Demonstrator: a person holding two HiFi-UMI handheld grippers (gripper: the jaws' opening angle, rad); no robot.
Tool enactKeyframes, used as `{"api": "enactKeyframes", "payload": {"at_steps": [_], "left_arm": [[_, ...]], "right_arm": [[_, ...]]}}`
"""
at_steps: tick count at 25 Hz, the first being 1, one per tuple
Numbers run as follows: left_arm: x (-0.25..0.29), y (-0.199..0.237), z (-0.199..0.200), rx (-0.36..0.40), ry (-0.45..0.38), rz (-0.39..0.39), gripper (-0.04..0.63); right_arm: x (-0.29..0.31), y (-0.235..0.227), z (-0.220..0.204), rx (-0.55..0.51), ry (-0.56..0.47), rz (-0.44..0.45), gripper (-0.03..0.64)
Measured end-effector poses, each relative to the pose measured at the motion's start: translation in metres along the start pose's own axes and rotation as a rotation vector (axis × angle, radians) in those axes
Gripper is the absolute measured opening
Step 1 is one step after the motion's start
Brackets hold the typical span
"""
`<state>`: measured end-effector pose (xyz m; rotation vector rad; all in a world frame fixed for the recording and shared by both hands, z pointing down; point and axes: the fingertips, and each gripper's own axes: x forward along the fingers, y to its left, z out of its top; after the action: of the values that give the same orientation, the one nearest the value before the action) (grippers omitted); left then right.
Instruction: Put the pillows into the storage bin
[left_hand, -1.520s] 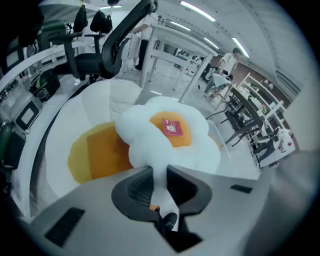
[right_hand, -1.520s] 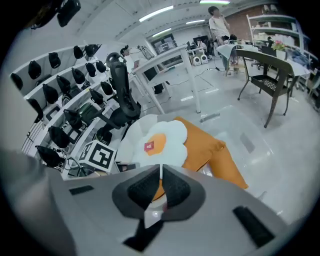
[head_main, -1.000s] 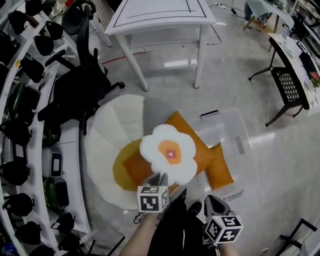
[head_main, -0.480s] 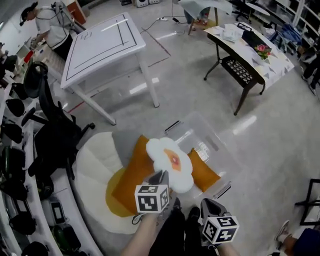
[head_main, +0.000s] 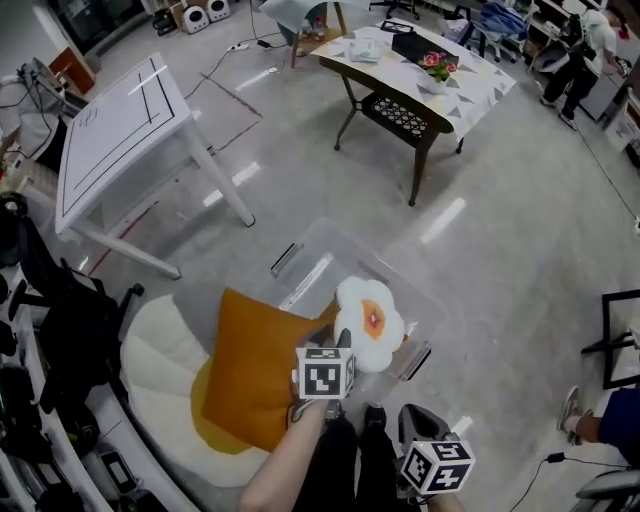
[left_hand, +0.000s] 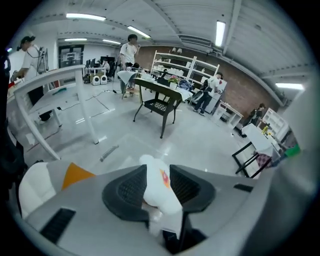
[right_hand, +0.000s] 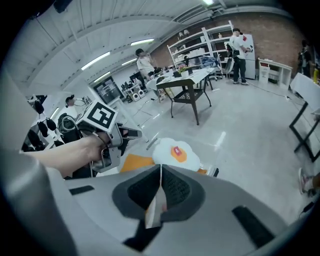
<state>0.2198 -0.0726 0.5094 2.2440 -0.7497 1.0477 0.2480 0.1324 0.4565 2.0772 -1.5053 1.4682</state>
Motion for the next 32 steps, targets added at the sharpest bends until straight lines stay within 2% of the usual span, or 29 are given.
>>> {"api": "enactKeyframes", "payload": {"at_steps": [3, 8, 16, 19, 25, 29, 32], "left_arm": [[0.006, -0.004, -0.021, -0.018, 0.018, -0.02, 0.142], [0.001, 0.02, -0.08, -0.031, 0.084, 0.034, 0.171], [-0.021, 0.088, -0.157, -0.199, 0.115, 0.182, 0.173], [-0.033, 0.117, -0.188, -0.299, 0.091, 0.259, 0.173], [-0.075, 0.158, -0.292, -0.626, 0.089, 0.406, 0.181], [-0.105, 0.18, -0.361, -0.764, 0.059, 0.5, 0.181], [-0.116, 0.189, -0.406, -0.873, 0.043, 0.541, 0.184]], "right_arm": [[0.002, -0.013, -0.009, 0.021, 0.017, -0.014, 0.009], [0.018, -0.002, -0.016, -0.017, 0.06, 0.025, 0.009], [0.061, 0.039, -0.02, -0.183, 0.16, 0.14, 0.009], [0.078, 0.057, -0.03, -0.251, 0.204, 0.181, 0.009], [0.109, 0.099, -0.06, -0.435, 0.327, 0.28, 0.009], [0.125, 0.139, -0.1, -0.559, 0.399, 0.359, 0.009], [0.139, 0.168, -0.136, -0.666, 0.453, 0.428, 0.009]]}}
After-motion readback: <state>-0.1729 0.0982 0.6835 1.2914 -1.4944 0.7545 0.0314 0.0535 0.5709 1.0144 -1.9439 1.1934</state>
